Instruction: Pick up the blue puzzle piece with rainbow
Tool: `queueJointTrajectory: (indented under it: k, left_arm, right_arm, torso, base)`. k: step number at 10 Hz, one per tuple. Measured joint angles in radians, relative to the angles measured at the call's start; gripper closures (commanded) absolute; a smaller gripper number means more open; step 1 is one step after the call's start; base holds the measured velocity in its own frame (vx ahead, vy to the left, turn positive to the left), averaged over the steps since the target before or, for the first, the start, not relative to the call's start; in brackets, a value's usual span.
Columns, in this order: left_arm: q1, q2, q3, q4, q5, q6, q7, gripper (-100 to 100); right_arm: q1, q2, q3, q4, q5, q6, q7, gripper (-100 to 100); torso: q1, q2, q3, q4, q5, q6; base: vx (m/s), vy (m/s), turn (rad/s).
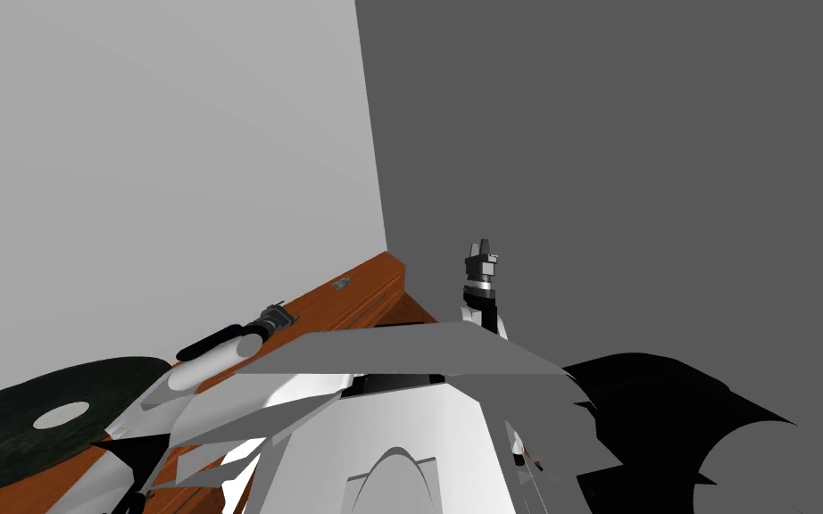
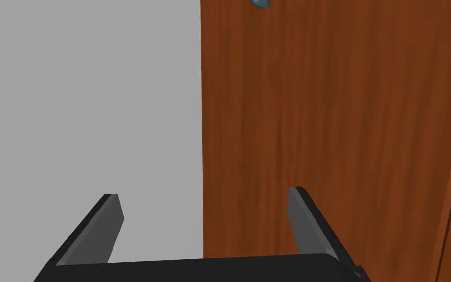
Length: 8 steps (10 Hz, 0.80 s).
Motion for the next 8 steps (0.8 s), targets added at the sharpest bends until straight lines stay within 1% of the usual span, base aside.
queueJointTrajectory:
  k: [1, 2, 3, 5, 6, 7, 8]
  left_arm:
    - [-0.005, 0.012, 0.005, 0.027, 0.021, 0.018, 0.005, -100]
    - [-0.005, 0.015, 0.008, 0.05, 0.031, 0.03, 0.009, -100]
    - [-0.018, 0.029, 0.017, 0.078, 0.048, 0.057, 0.019, -100]
    - [-0.057, 0.05, 0.019, 0.178, 0.078, 0.09, 0.024, -100]
    - [-0.053, 0.054, 0.026, 0.192, 0.088, 0.111, 0.031, -100]
    - [-0.055, 0.061, 0.039, 0.215, 0.093, 0.142, 0.047, -100]
    - [-0.062, 0.063, 0.04, 0.241, 0.101, 0.158, 0.052, -100]
  right_arm:
    - [0.0, 0.0, 0.0, 0.0, 0.0, 0.0, 0.0, 0]
    - [0.0, 0.0, 0.0, 0.0, 0.0, 0.0, 0.0, 0]
    - [0.0, 0.0, 0.0, 0.0, 0.0, 0.0, 0.0, 0]
    - [0.0, 0.0, 0.0, 0.0, 0.0, 0.0, 0.0, 0]
    - [0.0, 0.0, 0.0, 0.0, 0.0, 0.0, 0.0, 0]
    - [0.0, 0.0, 0.0, 0.0, 0.0, 0.0, 0.0, 0]
    - [0.0, 0.0, 0.0, 0.0, 0.0, 0.0, 0.0, 0]
  torso:
    - [0.0, 0.0, 0.0, 0.0, 0.0, 0.002]
    - [0.001, 0.0, 0.0, 0.0, 0.0, 0.0]
    - [0.001, -0.001, 0.0, 0.0, 0.0, 0.002]
    - [0.001, -0.001, -0.001, 0.0, 0.0, 0.001]
    - [0.001, -0.001, -0.001, 0.0, 0.0, 0.0]
    - [0.001, -0.001, -0.001, 0.0, 0.0, 0.001]
    - [0.001, -0.001, -0.001, 0.0, 0.0, 0.0]
  base:
    - [-0.002, 0.03, -0.186]
    - [-0.002, 0.027, -0.406]
    - [-0.003, 0.035, -0.166]
    - [0.004, 0.033, -0.215]
    - [0.008, 0.035, -0.371]
    - [0.006, 0.038, -0.15]
    - [0.012, 0.036, -0.253]
